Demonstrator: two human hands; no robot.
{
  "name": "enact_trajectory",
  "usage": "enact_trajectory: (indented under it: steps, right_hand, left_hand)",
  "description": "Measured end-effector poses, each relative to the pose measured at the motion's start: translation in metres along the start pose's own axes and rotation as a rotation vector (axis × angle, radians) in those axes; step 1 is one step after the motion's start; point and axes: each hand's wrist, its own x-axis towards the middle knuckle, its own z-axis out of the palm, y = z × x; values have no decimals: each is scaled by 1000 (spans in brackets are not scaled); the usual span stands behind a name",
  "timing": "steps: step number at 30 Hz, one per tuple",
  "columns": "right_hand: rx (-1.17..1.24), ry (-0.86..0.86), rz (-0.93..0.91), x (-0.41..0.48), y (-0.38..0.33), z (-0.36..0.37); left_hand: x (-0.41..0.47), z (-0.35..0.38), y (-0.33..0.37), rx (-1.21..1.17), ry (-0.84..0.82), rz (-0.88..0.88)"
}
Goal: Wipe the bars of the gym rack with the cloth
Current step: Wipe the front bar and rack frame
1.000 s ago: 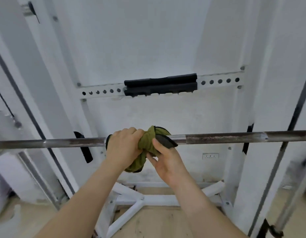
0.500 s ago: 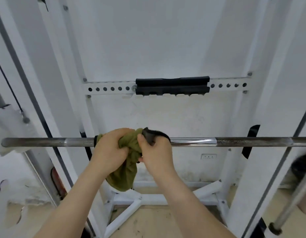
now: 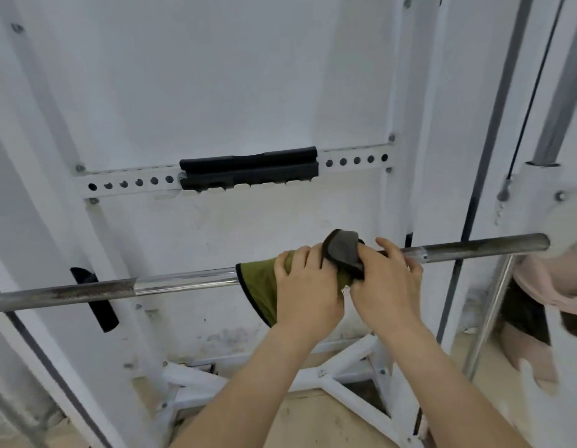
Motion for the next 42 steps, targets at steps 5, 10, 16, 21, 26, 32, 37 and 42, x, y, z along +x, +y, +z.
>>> enact_trajectory:
  steps: [5,10,16,21,26,32,37,42]
  right_hand:
    - [92,129,27,-6,57,1]
    - [239,178,-14,-26,55,25]
    - [648,42,107,-49,38,22]
    - [490,238,-116,-4,4,-1]
    - [-50,77,-84,-12,-2,27]
    - [388,-407,296,-99,-10,31]
    - [1123,-551,830,-109,-21,20]
    - [1464,-871,652,-106,-45,8]
  left_hand:
    - [-1,18,40,31,32,164]
    - [-17,16,21,47,-58,284]
    - [-40,-12,-7,-260,-194,198]
    - [6,-31,-11,-117,-22,149]
    - [-17,-17,-11,-32,-63,110]
    - [-62,-26,-13,-380,-355,106]
    - [-99,-60,-33,-885,-469,-379]
    - [-114,-111,-54,-1196,-344,-573]
